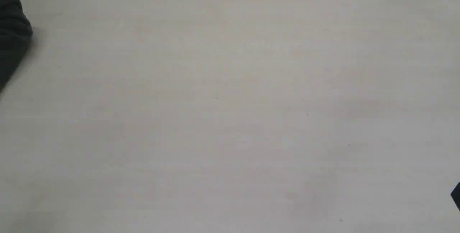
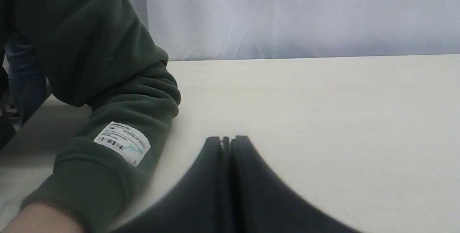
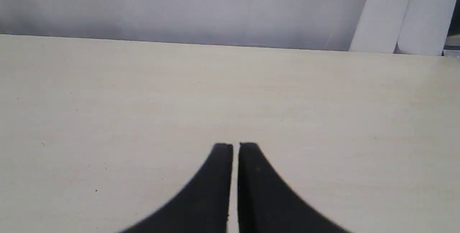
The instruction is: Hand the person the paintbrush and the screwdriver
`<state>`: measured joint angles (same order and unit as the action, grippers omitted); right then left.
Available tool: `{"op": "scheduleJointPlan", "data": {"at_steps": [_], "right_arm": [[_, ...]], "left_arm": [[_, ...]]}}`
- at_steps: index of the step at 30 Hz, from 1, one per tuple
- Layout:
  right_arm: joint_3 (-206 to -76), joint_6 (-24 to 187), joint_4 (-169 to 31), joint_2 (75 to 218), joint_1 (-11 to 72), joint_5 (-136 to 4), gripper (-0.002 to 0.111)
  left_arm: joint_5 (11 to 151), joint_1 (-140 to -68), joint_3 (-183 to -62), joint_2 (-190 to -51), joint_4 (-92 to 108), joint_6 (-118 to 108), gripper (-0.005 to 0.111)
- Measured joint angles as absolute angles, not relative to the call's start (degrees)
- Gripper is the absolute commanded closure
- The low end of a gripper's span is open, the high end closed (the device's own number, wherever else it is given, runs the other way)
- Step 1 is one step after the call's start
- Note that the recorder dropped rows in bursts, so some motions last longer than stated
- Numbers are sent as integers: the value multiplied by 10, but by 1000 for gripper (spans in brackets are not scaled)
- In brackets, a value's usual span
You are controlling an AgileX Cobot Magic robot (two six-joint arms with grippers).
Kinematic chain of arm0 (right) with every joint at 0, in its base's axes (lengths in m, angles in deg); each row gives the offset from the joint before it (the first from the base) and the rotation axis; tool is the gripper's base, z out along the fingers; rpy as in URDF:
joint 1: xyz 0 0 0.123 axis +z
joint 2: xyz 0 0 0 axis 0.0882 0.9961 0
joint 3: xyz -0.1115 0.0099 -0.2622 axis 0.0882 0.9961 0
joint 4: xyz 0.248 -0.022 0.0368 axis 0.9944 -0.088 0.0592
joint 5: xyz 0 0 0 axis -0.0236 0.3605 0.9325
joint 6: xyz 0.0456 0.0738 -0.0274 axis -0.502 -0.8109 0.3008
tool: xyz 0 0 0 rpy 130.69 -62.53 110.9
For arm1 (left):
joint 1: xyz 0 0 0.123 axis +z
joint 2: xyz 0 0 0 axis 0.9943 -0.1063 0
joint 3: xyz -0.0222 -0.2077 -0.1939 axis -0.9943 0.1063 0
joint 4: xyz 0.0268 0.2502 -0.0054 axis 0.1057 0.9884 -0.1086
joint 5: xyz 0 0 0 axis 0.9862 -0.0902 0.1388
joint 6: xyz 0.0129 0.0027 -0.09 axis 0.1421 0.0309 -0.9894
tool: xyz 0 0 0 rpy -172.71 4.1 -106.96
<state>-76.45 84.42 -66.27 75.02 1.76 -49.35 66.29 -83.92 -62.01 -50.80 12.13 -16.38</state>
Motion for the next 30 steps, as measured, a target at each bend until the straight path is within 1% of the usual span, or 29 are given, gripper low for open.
{"op": "scheduleJointPlan", "data": {"at_steps": [30], "right_arm": [[-764, 832, -663, 750, 18, -489, 104]], "left_arm": [[663, -839, -620, -508, 121, -164, 107]]}}
